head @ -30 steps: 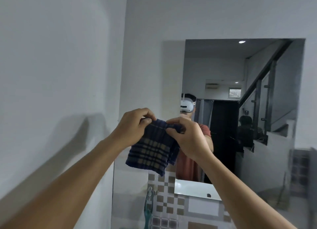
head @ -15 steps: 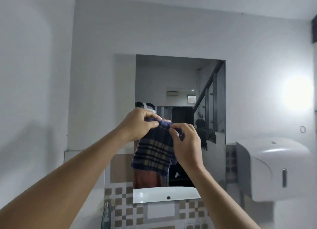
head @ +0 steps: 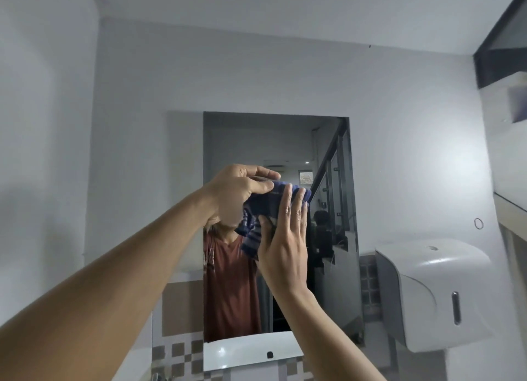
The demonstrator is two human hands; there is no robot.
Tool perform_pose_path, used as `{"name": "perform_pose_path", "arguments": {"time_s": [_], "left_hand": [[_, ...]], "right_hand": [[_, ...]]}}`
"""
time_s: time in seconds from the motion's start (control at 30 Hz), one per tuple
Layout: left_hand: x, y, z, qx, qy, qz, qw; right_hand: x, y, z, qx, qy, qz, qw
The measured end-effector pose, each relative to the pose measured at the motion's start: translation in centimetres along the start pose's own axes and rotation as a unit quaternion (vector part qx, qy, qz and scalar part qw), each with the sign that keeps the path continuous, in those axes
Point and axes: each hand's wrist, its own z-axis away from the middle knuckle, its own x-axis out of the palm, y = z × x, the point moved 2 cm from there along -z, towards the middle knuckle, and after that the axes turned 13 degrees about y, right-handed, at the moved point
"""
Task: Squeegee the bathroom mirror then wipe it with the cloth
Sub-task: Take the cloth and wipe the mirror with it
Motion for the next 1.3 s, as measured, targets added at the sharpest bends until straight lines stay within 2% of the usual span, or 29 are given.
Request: {"name": "perform_pose_path", "arguments": {"time_s": [0.07,0.17,0.23,0.3,0.37,0.47,0.63,0.8,1.07,1.2,1.3], "left_hand": [[-0.7,-0.1,-0.3,0.0,0.016,0.025,1.0],[-2.3,-3.0,-1.2,0.004,0.136,0.044,0.99],[-2.9,-6.3,-1.0,0.061,0.197,-0.121,0.971],[-2.5,-10.0,-0.1,0.143,0.203,-0.311,0.917],[-1.6,-13.6,0.7,0.193,0.192,-0.395,0.878],[-0.3,-18.4,0.8,0.222,0.165,-0.474,0.836],[1.5,-20.4,0.2,0.278,0.165,-0.5,0.804],[1.7,-20.6,-0.9,0.287,0.195,-0.528,0.775],[1.8,-21.1,-1.2,0.296,0.209,-0.532,0.766],[1.8,-21.3,-1.2,0.294,0.211,-0.527,0.769],[1.8,-21.3,-1.2,0.298,0.215,-0.528,0.766]], "right_hand": [[0.8,0.3,-1.1,-0.017,0.021,-0.008,1.0],[2.3,0.7,-3.2,-0.049,0.033,0.017,0.998],[3.8,1.0,-5.0,-0.065,0.02,0.044,0.997],[5.4,1.1,-7.2,-0.086,-0.001,0.07,0.994],[7.1,1.1,-9.4,-0.116,-0.027,0.103,0.988],[9.6,0.7,-11.8,-0.16,-0.083,0.132,0.975],[13.2,-0.1,-14.4,-0.232,-0.11,0.147,0.955],[15.6,-0.6,-16.5,-0.215,-0.09,0.111,0.966],[16.8,-0.8,-18.3,-0.344,-0.113,0.127,0.923],[17.2,-0.8,-19.5,-0.356,-0.111,0.127,0.919],[17.1,-0.2,-20.3,-0.332,-0.104,0.128,0.929]]}}
